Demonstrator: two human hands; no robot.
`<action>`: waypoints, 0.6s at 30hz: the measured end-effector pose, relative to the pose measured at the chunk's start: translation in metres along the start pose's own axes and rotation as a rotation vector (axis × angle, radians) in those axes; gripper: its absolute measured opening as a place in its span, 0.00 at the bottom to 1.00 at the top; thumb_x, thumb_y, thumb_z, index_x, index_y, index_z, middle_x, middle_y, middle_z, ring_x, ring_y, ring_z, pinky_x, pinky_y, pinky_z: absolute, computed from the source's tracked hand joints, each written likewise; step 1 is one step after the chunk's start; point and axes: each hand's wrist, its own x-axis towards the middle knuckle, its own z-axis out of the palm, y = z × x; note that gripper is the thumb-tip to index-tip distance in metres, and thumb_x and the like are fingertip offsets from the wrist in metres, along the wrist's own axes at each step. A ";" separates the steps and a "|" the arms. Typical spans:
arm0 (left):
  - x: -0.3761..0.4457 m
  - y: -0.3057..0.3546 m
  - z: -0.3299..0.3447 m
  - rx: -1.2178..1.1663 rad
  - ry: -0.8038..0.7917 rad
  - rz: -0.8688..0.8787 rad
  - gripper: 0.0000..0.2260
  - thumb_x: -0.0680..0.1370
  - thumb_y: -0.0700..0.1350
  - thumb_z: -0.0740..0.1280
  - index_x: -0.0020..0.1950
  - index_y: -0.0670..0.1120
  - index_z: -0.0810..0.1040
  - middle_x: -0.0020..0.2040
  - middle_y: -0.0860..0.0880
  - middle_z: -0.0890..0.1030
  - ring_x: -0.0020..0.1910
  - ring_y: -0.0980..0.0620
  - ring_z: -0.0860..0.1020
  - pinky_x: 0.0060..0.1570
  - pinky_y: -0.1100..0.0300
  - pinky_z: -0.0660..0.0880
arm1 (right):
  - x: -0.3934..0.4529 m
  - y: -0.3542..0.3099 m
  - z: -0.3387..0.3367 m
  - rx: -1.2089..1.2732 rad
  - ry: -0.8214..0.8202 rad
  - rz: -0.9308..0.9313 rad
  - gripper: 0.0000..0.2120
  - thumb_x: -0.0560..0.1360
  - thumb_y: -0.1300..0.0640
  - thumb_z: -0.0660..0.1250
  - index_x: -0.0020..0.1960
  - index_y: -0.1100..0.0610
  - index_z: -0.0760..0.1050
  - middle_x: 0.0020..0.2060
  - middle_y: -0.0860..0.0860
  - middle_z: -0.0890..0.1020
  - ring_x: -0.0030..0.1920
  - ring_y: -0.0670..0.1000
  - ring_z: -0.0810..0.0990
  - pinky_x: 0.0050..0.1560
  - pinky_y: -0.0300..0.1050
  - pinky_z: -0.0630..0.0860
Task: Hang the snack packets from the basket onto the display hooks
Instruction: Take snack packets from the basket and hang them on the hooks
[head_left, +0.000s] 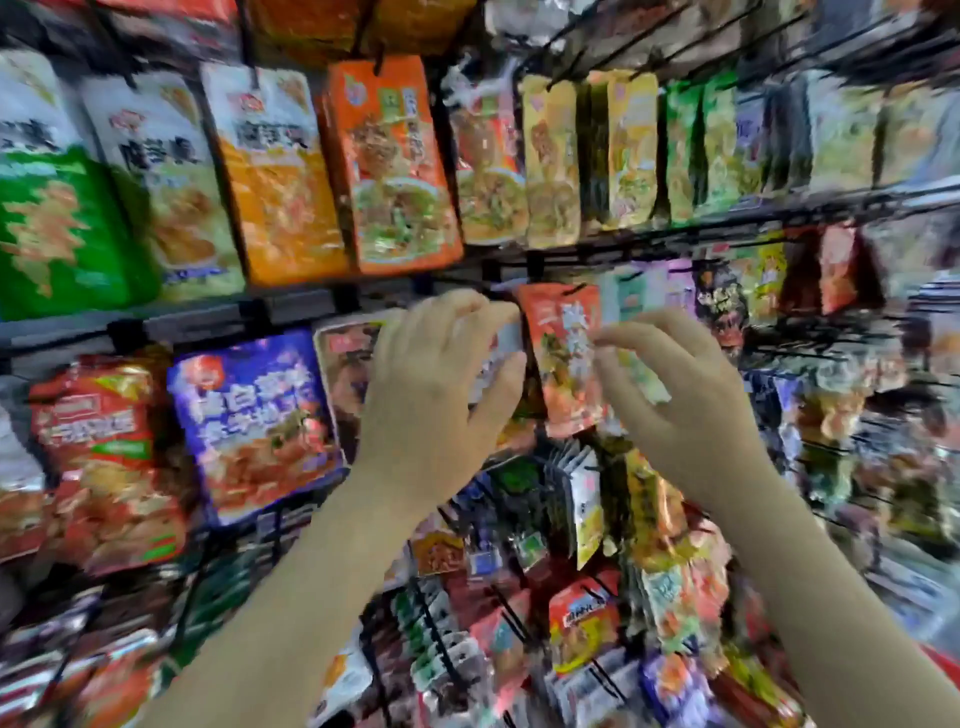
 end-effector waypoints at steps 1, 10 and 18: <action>-0.014 0.016 0.030 -0.059 -0.051 -0.001 0.16 0.83 0.50 0.60 0.65 0.44 0.79 0.60 0.45 0.79 0.59 0.44 0.76 0.60 0.51 0.67 | -0.034 0.024 -0.009 -0.043 -0.040 0.076 0.15 0.81 0.51 0.62 0.56 0.61 0.81 0.50 0.55 0.79 0.51 0.54 0.77 0.50 0.48 0.74; -0.163 0.179 0.295 -0.344 -0.931 0.015 0.25 0.77 0.55 0.58 0.65 0.41 0.79 0.63 0.40 0.80 0.59 0.38 0.81 0.58 0.44 0.76 | -0.351 0.194 -0.099 -0.422 -0.408 0.921 0.22 0.75 0.42 0.60 0.51 0.59 0.82 0.44 0.58 0.80 0.47 0.61 0.79 0.48 0.52 0.74; -0.283 0.253 0.360 -0.409 -1.361 0.067 0.35 0.81 0.62 0.58 0.83 0.49 0.52 0.83 0.49 0.49 0.81 0.45 0.56 0.75 0.45 0.60 | -0.485 0.228 -0.114 -0.353 -0.770 1.422 0.29 0.79 0.45 0.68 0.72 0.62 0.70 0.59 0.60 0.78 0.62 0.62 0.76 0.56 0.52 0.72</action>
